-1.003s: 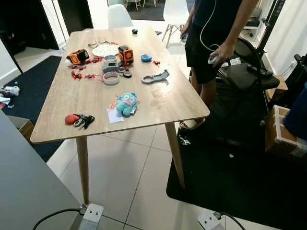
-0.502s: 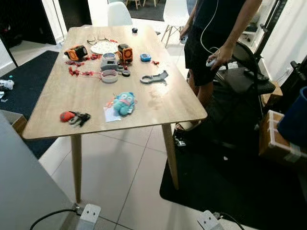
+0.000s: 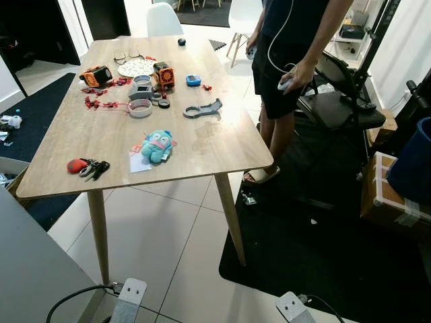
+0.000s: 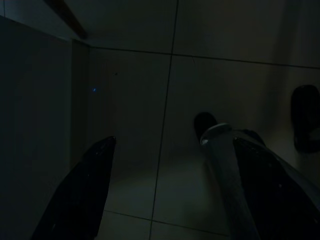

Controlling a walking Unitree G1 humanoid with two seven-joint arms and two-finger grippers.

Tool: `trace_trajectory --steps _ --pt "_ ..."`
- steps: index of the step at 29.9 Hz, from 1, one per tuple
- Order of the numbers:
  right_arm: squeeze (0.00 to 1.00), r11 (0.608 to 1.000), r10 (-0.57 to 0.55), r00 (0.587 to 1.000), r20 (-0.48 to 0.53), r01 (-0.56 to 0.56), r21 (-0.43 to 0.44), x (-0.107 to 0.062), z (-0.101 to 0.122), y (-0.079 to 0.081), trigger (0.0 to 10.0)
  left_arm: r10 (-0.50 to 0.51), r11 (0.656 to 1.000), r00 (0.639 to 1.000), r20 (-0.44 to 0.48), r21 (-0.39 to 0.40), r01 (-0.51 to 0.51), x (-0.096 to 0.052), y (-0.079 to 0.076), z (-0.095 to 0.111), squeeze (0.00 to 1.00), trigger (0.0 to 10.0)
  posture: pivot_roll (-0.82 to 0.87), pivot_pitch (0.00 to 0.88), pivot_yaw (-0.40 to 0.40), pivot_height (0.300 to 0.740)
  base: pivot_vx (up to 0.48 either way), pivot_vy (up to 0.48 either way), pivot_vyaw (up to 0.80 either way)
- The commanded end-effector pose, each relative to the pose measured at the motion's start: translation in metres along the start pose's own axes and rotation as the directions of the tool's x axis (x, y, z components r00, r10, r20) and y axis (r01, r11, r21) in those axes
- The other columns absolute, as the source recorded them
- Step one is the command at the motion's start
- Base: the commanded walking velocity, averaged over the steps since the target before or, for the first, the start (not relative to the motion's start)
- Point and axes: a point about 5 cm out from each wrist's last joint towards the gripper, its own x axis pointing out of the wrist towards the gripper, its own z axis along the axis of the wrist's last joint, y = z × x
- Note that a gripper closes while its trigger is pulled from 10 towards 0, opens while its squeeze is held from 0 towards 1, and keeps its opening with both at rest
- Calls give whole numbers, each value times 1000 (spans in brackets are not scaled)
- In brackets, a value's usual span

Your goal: Hang keys on a hook

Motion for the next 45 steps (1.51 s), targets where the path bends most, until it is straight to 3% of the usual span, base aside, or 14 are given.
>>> trace_trajectory --steps 1,29,45 --pt "0 999 32 999 -9 -32 0 1 -2 9 10000 0 1000 1000 -10 -18 0 -1 1 -4 0 10000 -8 0 26 740 0 0 0" --pt "0 999 41 999 -10 -41 12 0 -7 10 10000 -22 999 999 -36 -24 22 -2 -1 -12 0 10000 -25 0 41 740 245 0 0" --pt "0 997 55 998 -9 -55 52 0 -11 10 10000 -23 1000 999 -49 -11 23 -2 -2 -15 0 10000 -31 7 44 740 35 0 729"
